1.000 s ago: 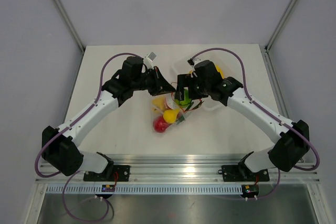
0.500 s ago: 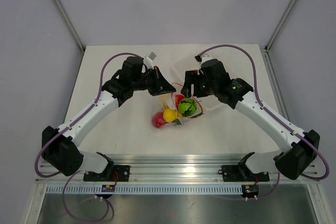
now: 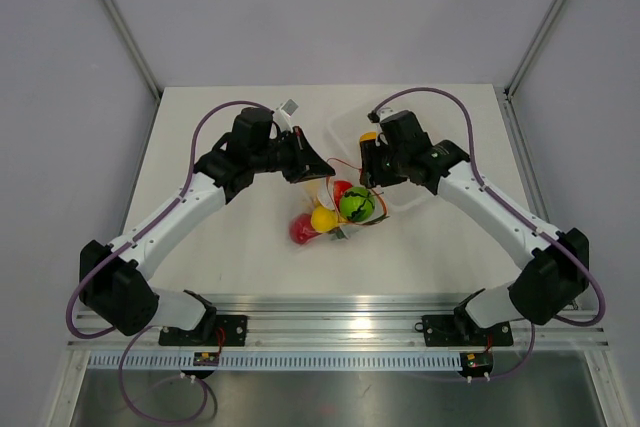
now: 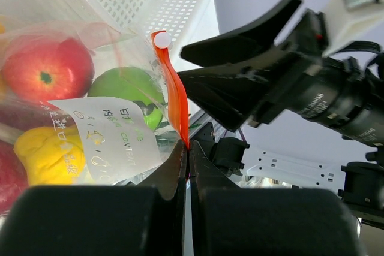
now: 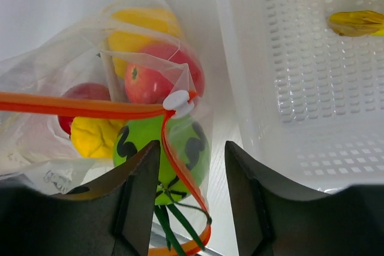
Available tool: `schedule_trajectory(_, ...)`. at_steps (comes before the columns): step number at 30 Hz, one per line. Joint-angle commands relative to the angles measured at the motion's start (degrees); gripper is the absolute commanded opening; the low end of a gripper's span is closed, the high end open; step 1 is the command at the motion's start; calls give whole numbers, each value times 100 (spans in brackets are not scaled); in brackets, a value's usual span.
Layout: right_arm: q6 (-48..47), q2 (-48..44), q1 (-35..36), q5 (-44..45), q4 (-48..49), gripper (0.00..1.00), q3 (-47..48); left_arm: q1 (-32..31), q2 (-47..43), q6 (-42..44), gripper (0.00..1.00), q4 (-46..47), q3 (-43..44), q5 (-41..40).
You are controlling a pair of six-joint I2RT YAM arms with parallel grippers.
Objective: Place the food in the zip-top bag and seal the zipper
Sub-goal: Adjust the zipper food storage bag at the center of the board.
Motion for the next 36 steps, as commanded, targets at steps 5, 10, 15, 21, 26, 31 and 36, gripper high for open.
schedule_trajectory(5, -378, 450, -8, -487, 108, 40, 298, 20, -149, 178, 0, 307, 233, 213)
schedule_trajectory(10, 42, 188, -60, -478, 187, 0, 263, 133, 96, 651, 0, -78, 583, 247)
schedule_trajectory(15, 1018, -112, -69, -855, 352, 0, 342, 441, 808, 1704, 0, -1062, 1532, 161)
schedule_trajectory(21, 2504, -270, -78, -979, 696, 0, 210, 521, 1697, 2707, 21, -2469, 3071, -753)
schedule_trajectory(26, 2681, -24, -87, -645, 442, 0, 429, 503, 1066, 3218, 56, -2663, 2985, -1386)
schedule_trajectory(31, 2909, 55, -87, -768, 661, 0, 403, -286, 142, 3561, 56, -2891, 2711, -2598)
schedule_trajectory(36, 3102, 90, -87, -943, 776, 0, 447, -1743, -43, 3799, 51, -2831, 2598, -3161)
